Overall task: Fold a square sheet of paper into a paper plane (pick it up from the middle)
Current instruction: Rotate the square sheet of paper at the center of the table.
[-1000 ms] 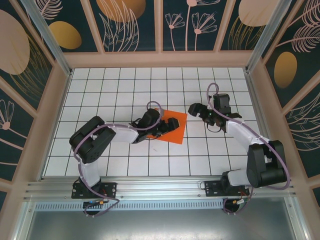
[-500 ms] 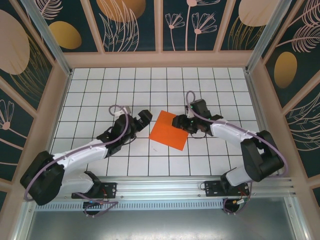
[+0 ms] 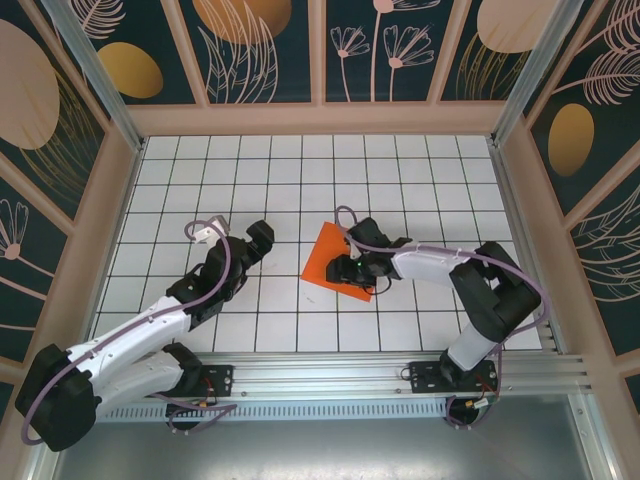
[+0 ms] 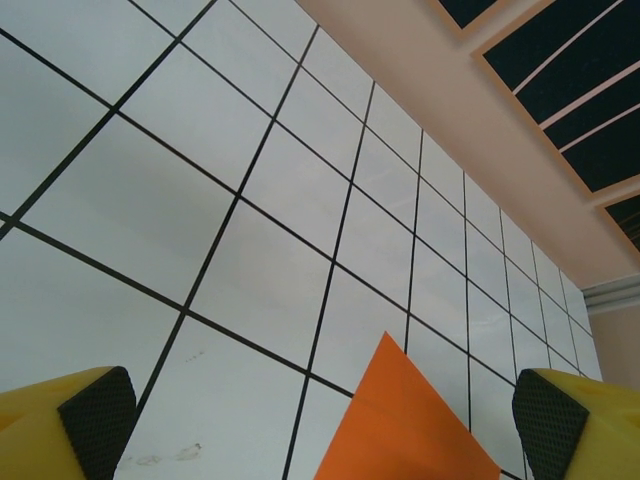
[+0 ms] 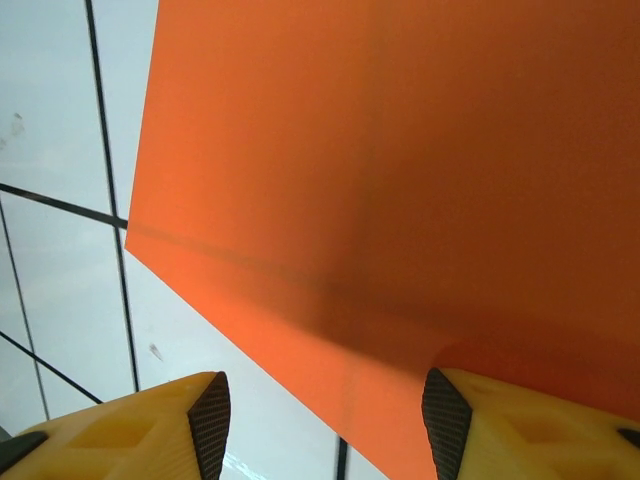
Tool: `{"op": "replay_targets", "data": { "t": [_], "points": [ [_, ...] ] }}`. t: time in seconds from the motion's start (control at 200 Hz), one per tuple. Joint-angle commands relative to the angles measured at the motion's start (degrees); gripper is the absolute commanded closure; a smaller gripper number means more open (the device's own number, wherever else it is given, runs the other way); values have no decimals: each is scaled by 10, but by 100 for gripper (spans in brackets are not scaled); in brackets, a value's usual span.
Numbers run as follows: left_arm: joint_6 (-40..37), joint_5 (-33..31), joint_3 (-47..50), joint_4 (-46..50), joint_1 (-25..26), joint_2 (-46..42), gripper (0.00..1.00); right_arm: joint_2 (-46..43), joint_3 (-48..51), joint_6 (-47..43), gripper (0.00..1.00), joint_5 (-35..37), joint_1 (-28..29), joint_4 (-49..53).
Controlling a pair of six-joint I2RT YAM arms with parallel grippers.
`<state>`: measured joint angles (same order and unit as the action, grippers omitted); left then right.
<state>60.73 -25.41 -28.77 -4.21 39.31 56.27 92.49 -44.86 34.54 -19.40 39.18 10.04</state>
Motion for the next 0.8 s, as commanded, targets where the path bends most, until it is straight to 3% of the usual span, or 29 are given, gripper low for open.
{"op": "replay_targets", "data": {
  "t": [0.0, 0.24, 0.45, 0.621, 0.796],
  "points": [
    [-24, -19, 6, 8, -3, -6, 1, -40, 38, -51, 43, 22, -31, 85],
    [-58, -19, 7, -10, -3, -4, 2, -109, 2, -124, 42, 83, -103, 195],
    [-91, -15, 7, -23, -3, 3, 2, -83, -86, -28, 30, 228, -92, 254],
    [-108, -7, 1, -22, -3, 15, 1, -21, -120, 24, 22, 216, -86, 215],
    [-122, -6, -2, -12, -3, 23, 1, 62, -182, -12, 21, 231, -67, 201]
  ]
}}
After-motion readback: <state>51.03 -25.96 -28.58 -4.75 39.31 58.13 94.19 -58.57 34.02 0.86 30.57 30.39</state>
